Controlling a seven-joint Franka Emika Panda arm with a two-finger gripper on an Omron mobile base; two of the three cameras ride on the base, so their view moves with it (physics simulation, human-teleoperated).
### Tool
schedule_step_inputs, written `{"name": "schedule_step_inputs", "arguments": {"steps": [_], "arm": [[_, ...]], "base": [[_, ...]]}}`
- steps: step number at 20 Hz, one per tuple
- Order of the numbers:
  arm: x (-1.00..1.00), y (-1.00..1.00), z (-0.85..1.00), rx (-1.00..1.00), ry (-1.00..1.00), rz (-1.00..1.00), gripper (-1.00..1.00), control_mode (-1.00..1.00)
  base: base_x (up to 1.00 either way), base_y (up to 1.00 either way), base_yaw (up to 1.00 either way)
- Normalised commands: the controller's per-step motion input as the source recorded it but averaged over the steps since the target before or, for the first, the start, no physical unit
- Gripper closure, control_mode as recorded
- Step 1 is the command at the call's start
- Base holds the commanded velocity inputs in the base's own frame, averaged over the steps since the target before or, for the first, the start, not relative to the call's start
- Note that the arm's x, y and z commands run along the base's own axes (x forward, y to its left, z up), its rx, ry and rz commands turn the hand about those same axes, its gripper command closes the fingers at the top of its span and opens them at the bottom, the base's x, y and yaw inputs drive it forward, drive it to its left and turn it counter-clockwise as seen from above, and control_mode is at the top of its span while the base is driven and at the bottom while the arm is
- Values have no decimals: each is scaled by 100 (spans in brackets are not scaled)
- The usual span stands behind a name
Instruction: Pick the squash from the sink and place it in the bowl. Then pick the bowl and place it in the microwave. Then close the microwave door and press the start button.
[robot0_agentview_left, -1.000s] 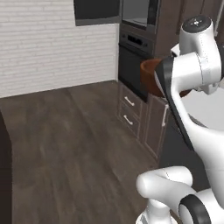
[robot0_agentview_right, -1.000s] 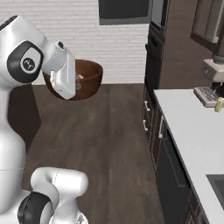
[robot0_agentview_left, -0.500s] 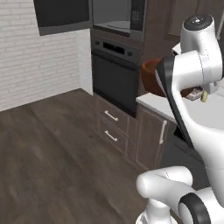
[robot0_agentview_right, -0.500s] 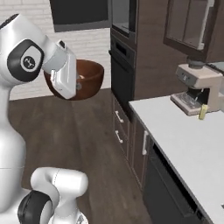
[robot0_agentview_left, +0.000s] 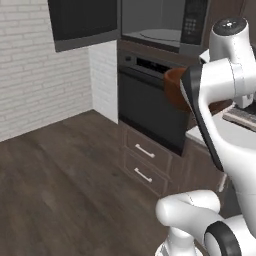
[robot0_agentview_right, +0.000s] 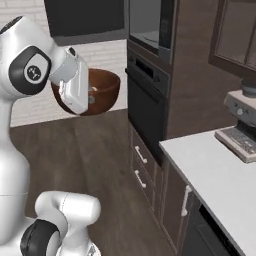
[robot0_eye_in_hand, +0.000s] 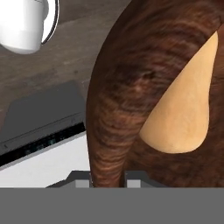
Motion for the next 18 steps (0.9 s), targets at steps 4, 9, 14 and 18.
{"name": "schedule_step_inputs", "arguments": {"steps": [4,9,14,18], "arm": [[0,0,0,0,0,0,100,100],[0,0,0,0,0,0,100,100],[0,0,0,0,0,0,100,100],[0,0,0,0,0,0,100,100]], "base": [[86,24,-13],[62,16,-10],[81,9,-10],[82,11,-11]]}}
